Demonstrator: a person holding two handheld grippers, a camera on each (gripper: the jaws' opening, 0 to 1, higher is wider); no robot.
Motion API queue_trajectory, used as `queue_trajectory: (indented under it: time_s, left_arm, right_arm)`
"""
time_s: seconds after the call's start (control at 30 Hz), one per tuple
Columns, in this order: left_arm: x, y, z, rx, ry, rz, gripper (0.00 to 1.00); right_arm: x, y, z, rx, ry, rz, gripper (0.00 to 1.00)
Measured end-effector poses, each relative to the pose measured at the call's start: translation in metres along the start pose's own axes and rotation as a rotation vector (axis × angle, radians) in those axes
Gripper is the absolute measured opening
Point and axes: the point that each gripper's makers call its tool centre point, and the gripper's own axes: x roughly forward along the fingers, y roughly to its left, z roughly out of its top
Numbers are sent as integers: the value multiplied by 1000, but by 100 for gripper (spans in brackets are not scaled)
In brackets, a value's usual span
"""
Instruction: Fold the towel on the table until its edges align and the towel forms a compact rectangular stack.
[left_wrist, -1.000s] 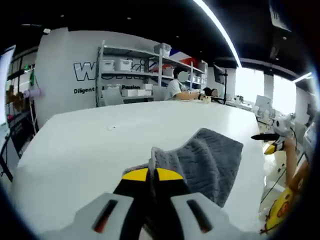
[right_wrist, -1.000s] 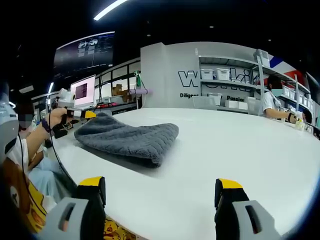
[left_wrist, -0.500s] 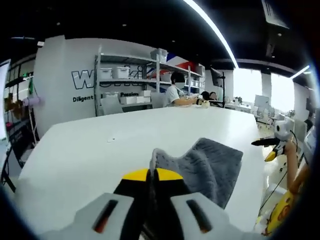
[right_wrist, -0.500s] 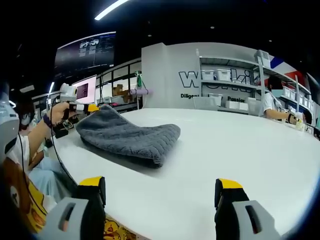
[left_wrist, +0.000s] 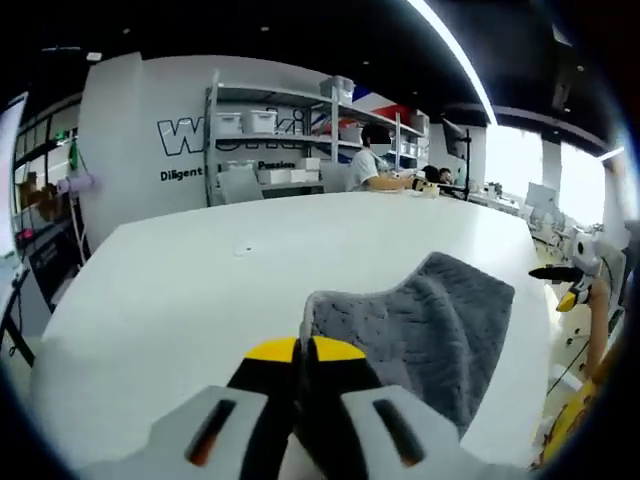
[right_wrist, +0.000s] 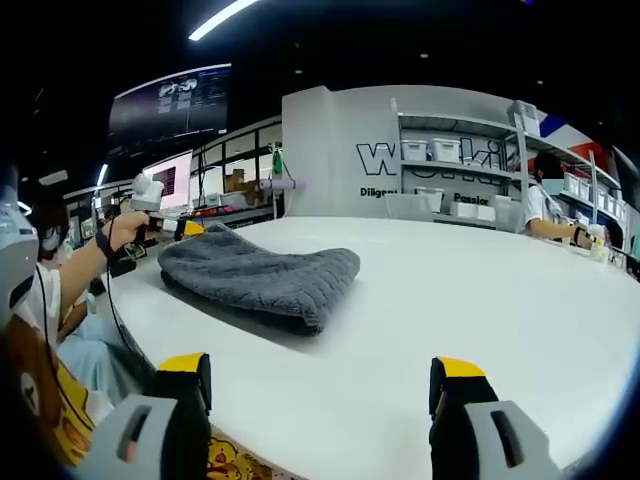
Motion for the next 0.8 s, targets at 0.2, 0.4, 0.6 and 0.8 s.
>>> queue_trajectory:
  time_s: [0.2,0.4,0.6,0.8]
  left_arm:
    - [6,2,-12,-21,26,3,6]
    - [7,1,-10,-21,26,3,6]
    - [7,-4,-10,-22,26,0,6]
    - [3,-7,-12,-16,37,2,11]
  right_arm:
    - [-2,-2,0,0,0,-6,94]
    - [-3,-3,0,0,0,-9,94]
    - [-2,-3,0,0,0,-6,94]
    - [-1,-4,1,0,-1,-4,94]
